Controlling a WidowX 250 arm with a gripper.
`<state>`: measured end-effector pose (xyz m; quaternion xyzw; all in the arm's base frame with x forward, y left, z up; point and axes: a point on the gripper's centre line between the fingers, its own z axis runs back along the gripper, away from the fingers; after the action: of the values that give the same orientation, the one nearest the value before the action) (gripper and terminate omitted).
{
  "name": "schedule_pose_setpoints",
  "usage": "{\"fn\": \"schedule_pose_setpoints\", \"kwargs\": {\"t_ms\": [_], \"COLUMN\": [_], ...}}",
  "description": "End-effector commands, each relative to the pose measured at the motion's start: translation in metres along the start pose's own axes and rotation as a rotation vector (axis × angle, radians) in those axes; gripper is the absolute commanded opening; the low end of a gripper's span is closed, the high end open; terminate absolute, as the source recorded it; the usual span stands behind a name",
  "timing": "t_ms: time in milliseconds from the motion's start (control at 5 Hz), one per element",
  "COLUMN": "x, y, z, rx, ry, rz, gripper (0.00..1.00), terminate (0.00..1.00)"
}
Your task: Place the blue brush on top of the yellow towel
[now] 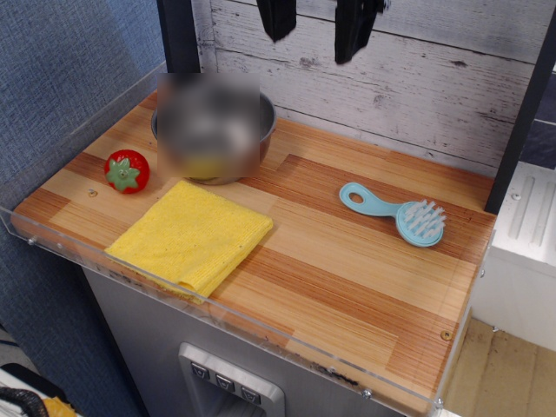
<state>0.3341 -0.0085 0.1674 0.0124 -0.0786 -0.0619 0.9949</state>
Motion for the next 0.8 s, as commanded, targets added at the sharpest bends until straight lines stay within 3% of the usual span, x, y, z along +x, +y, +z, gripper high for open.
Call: {"fn": "schedule_pose_setpoints", "kwargs": {"t_ms": [0,200,600], "x": [0.016,0.02,0.018], "y": [-0.04,-0.056,-0.067], "z": [-0.01,-0.018,-0.065], "rx": [-0.026,-0.028,-0.022], "ry": [-0.029,-0.053,-0.007], "rz": [-0.085,-0.128,-0.162], "gripper": [1.0,1.0,1.0], "terminate": [0.0,0.0,0.0]}}
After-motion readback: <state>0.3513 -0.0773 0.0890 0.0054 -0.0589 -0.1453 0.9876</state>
